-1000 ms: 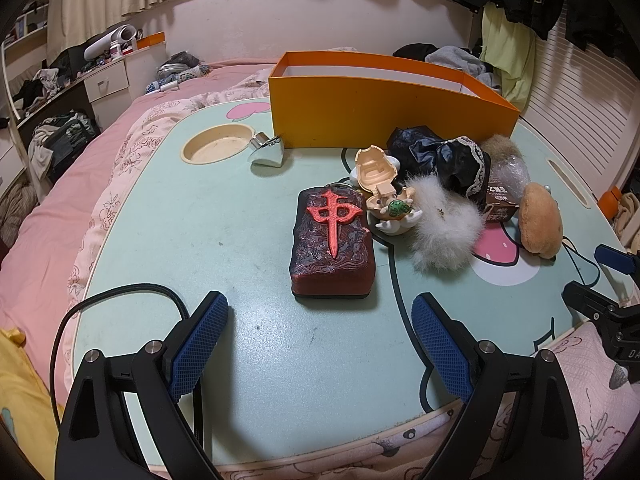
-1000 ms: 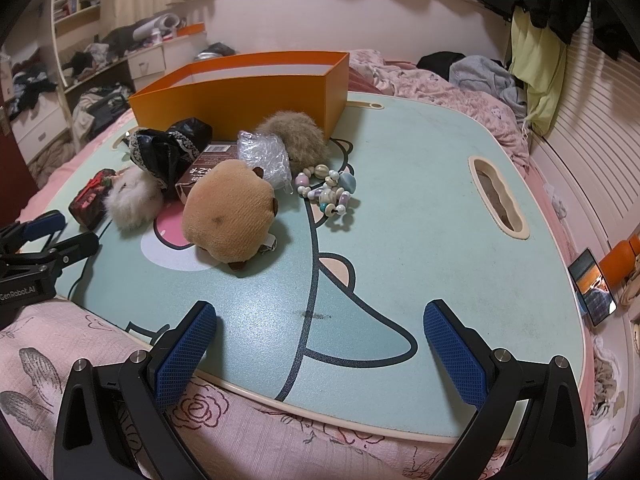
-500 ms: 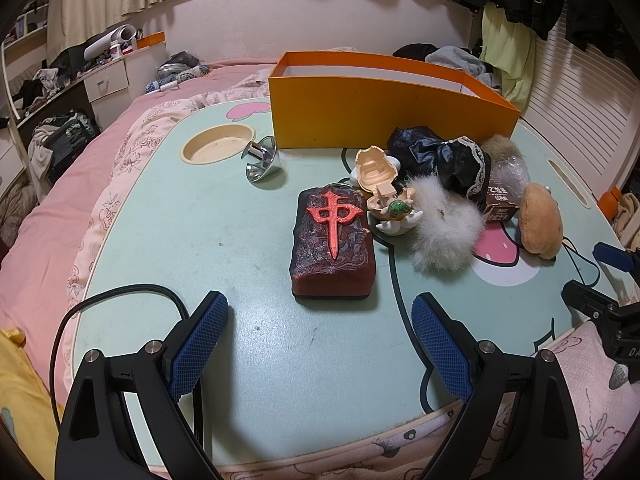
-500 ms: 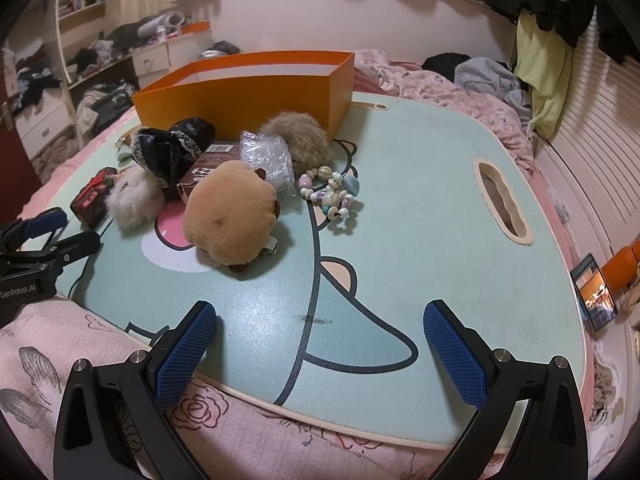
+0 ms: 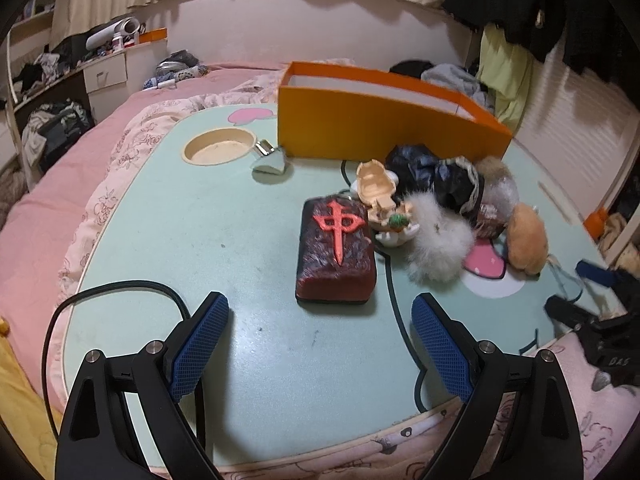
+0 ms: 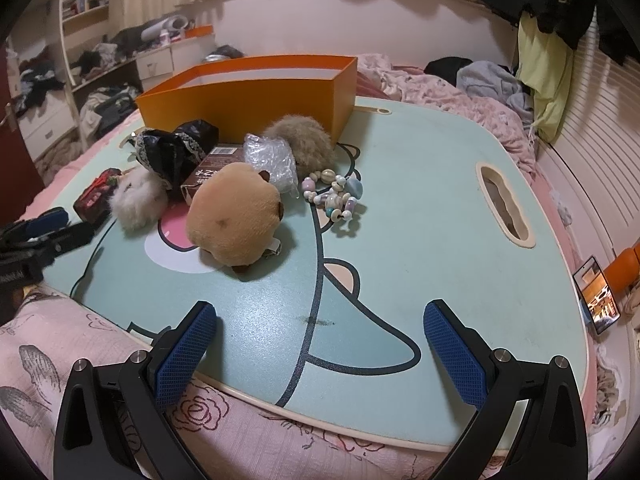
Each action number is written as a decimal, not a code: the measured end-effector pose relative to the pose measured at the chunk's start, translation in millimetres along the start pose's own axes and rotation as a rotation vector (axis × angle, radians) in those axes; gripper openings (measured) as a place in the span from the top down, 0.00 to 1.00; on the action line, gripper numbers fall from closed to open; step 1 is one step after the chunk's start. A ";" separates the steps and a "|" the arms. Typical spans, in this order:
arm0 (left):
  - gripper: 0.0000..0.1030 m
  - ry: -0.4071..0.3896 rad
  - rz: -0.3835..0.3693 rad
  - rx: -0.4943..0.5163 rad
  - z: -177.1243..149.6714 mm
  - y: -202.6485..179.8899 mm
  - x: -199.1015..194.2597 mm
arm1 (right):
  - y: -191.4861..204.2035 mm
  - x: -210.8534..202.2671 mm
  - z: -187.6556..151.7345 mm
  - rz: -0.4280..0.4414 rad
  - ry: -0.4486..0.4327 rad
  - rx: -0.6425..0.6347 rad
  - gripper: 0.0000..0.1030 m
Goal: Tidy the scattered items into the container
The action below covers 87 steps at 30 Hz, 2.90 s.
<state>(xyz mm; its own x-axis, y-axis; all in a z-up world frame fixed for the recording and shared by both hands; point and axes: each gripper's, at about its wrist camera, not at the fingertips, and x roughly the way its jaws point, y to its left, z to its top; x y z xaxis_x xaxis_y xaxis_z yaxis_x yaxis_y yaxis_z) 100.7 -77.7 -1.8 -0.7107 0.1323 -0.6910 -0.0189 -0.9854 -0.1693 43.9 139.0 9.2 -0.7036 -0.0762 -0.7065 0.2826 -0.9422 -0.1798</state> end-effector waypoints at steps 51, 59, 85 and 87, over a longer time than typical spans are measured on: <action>0.60 -0.158 -0.066 0.155 64.3 -25.8 -23.5 | 3.6 -33.9 73.6 0.143 -0.163 0.032 0.57; 0.60 -0.177 -0.111 0.167 157.5 -51.0 -5.8 | 5.7 -19.3 159.9 0.098 -0.209 0.037 0.57; 0.40 -0.085 -0.098 0.093 172.7 -46.9 61.7 | -0.7 39.1 188.0 0.097 -0.201 0.120 0.28; 0.28 -0.105 -0.116 0.090 170.2 -46.0 41.3 | -2.0 21.9 182.9 0.112 -0.222 0.131 0.28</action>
<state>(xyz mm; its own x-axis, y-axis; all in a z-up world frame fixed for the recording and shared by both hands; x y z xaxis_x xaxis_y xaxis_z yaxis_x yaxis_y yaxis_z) -47.5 -45.1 97.1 -0.7696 0.2385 -0.5924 -0.1647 -0.9704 -0.1767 -91.3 79.6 119.2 -0.8023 -0.2380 -0.5474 0.2902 -0.9569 -0.0093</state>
